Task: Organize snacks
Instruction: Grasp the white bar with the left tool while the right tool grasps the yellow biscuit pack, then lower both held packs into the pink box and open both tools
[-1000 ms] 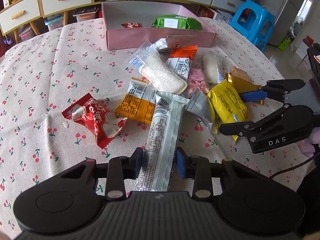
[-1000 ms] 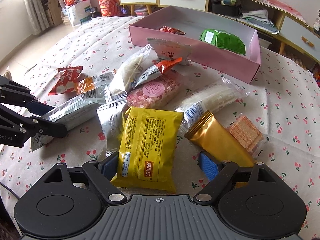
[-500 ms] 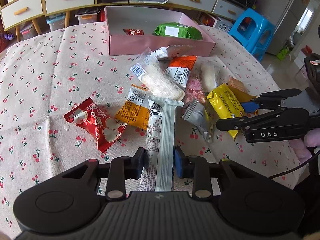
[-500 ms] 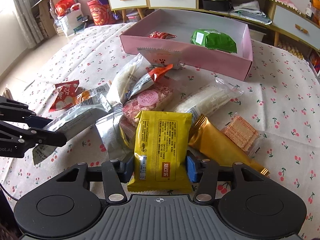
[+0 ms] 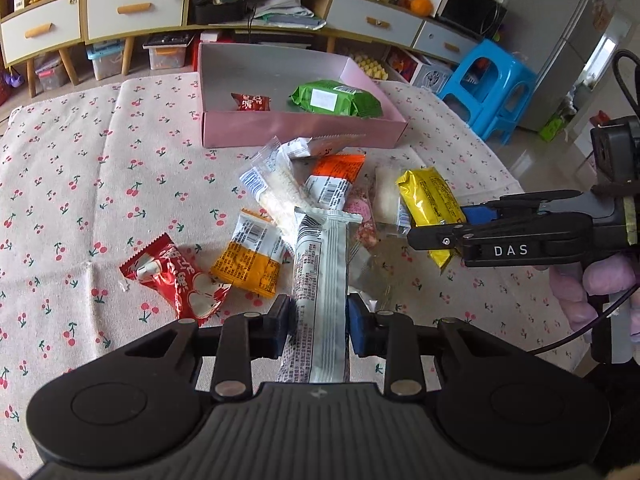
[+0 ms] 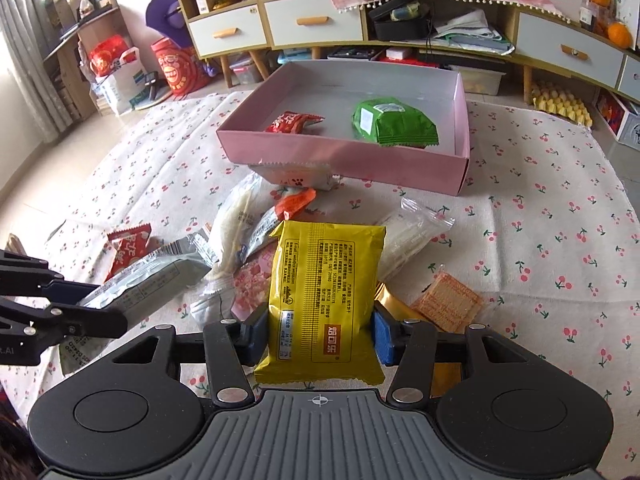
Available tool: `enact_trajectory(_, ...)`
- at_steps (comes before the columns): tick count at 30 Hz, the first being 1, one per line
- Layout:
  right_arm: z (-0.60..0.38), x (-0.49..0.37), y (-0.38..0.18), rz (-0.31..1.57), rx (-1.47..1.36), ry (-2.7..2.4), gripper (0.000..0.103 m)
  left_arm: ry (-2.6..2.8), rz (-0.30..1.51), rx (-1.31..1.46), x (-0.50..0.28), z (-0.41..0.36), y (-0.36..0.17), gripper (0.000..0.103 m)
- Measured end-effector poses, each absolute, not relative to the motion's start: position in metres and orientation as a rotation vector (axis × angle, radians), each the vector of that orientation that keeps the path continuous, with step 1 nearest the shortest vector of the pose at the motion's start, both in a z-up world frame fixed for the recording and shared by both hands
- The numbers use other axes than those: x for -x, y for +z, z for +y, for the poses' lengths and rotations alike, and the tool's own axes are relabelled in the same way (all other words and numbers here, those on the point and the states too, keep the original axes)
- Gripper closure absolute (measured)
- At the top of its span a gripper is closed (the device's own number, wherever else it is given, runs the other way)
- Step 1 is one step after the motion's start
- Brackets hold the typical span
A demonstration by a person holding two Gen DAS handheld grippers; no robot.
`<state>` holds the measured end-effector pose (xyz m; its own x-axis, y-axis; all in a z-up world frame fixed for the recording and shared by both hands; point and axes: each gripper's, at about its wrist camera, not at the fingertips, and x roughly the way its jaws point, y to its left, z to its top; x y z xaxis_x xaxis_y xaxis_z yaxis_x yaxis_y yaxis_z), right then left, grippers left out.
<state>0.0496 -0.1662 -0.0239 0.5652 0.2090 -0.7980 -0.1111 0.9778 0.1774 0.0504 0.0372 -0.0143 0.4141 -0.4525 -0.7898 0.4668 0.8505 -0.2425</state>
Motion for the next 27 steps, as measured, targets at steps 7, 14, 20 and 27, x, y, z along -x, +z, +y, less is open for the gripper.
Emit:
enact_trajectory(7,-0.179,-0.071,-0.010,0.926,-0.201,0.149,0.053,-0.547,0.969,0.022,-0.065,0.033,-0.007,0.076)
enact_trajectory(14,-0.191,-0.098,-0.001,0.904,-0.299,0.120,0.053,-0.484,0.947,0.075,-0.086,0.030,0.001,0.075)
enact_trajectory(20,-0.196,-0.121,0.000,0.895,-0.401,0.104,0.053,-0.421,0.918,0.107,-0.106,0.026,0.005,0.075)
enact_trajectory(27,-0.207,-0.150,-0.004,0.891,-0.618,0.081,0.053,-0.345,0.874,0.118,-0.132,0.019,0.011,0.075)
